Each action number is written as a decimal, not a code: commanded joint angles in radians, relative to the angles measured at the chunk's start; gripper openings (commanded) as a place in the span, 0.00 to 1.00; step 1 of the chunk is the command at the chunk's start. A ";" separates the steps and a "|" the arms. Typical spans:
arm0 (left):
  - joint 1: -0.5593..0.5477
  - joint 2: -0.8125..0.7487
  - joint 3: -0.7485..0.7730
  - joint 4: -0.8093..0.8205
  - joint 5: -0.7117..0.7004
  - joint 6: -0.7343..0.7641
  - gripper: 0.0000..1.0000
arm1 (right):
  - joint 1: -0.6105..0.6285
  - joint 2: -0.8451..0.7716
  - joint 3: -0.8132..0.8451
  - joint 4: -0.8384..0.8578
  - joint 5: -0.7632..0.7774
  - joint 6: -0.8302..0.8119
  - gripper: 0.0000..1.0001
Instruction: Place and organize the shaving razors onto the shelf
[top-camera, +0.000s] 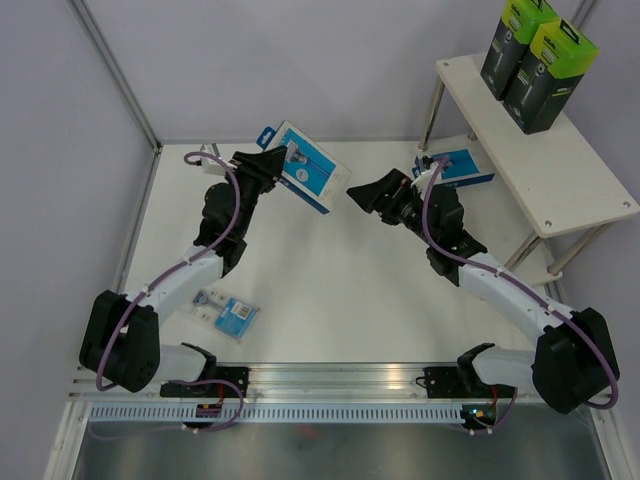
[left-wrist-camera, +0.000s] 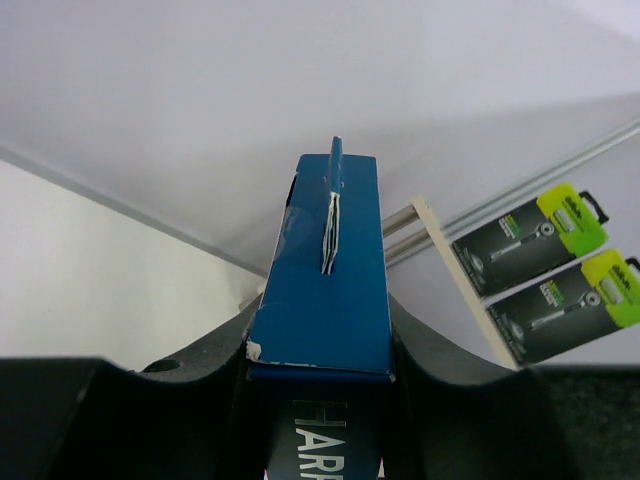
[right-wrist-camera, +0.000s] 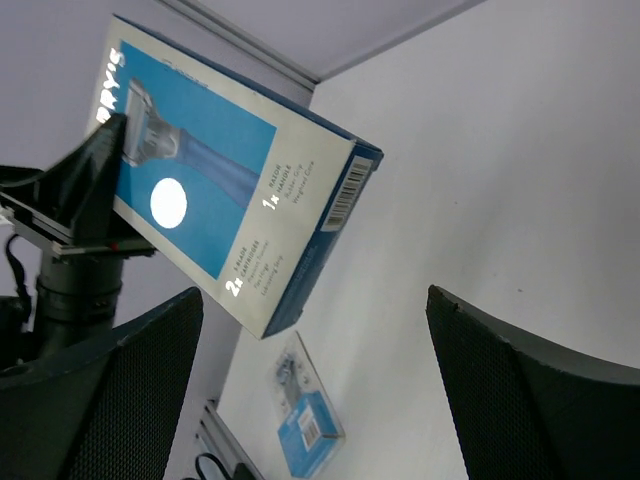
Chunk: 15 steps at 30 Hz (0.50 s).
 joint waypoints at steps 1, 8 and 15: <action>0.004 -0.033 -0.016 0.032 -0.085 -0.199 0.36 | 0.003 0.045 0.018 0.165 -0.008 0.154 0.98; 0.003 -0.047 -0.019 0.000 -0.084 -0.336 0.36 | 0.005 0.132 0.009 0.272 -0.046 0.257 0.98; 0.003 -0.038 -0.016 -0.037 -0.070 -0.432 0.37 | 0.005 0.142 0.004 0.355 -0.015 0.286 0.98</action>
